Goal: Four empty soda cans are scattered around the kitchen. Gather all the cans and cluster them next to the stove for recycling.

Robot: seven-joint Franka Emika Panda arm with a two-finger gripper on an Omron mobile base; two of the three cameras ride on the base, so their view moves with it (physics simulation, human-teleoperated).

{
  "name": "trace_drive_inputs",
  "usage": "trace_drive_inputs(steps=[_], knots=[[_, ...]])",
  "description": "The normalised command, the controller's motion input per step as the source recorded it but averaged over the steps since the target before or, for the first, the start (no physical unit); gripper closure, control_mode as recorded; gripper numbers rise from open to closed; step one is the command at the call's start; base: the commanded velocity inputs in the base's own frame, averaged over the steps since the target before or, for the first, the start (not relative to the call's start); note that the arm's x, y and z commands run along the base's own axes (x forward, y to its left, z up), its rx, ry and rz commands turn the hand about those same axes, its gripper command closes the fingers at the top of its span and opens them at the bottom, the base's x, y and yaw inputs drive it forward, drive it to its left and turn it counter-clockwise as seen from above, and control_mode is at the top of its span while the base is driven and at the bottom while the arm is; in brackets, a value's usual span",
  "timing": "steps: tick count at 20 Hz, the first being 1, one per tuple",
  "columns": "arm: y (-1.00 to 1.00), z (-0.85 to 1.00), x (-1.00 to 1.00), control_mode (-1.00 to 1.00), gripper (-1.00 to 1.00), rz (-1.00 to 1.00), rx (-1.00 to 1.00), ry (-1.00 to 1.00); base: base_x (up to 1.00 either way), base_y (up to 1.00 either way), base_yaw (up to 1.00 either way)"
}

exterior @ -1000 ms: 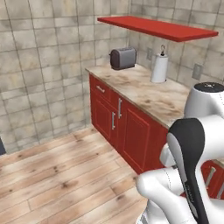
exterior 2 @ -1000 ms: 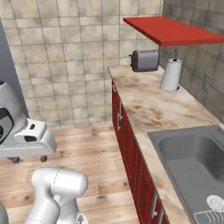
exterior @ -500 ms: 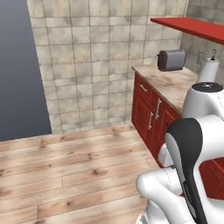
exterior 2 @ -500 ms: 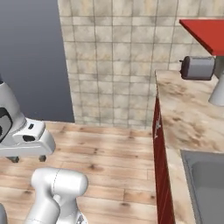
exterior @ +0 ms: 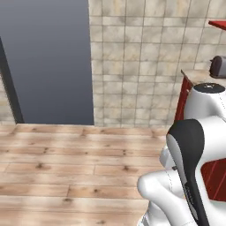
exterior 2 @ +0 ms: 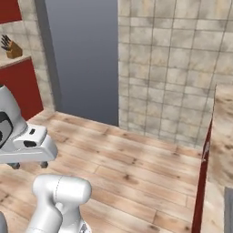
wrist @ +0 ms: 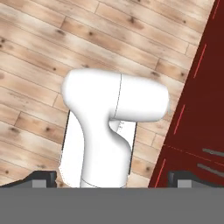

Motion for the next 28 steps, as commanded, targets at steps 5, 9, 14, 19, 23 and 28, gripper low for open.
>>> trace_drive_inputs(steps=[5,9,14,19,23,28], knots=[[0.00,0.00,0.00,1.00,-1.00,0.00,0.00,0.00,-0.05,0.00,0.50],[0.00,0.00,0.00,1.00,-1.00,0.00,0.00,0.00,-0.13,-0.19,0.20],[0.00,0.00,0.00,1.00,-1.00,0.00,0.00,0.00,0.51,-0.04,0.01],[0.00,0.00,0.00,1.00,-1.00,0.00,0.00,0.00,1.00,-0.12,0.02],[0.00,0.00,0.00,1.00,-1.00,0.00,0.00,0.00,1.00,-0.11,0.07],[0.00,0.00,0.00,1.00,-1.00,0.00,0.00,0.00,0.99,-0.01,0.05]])
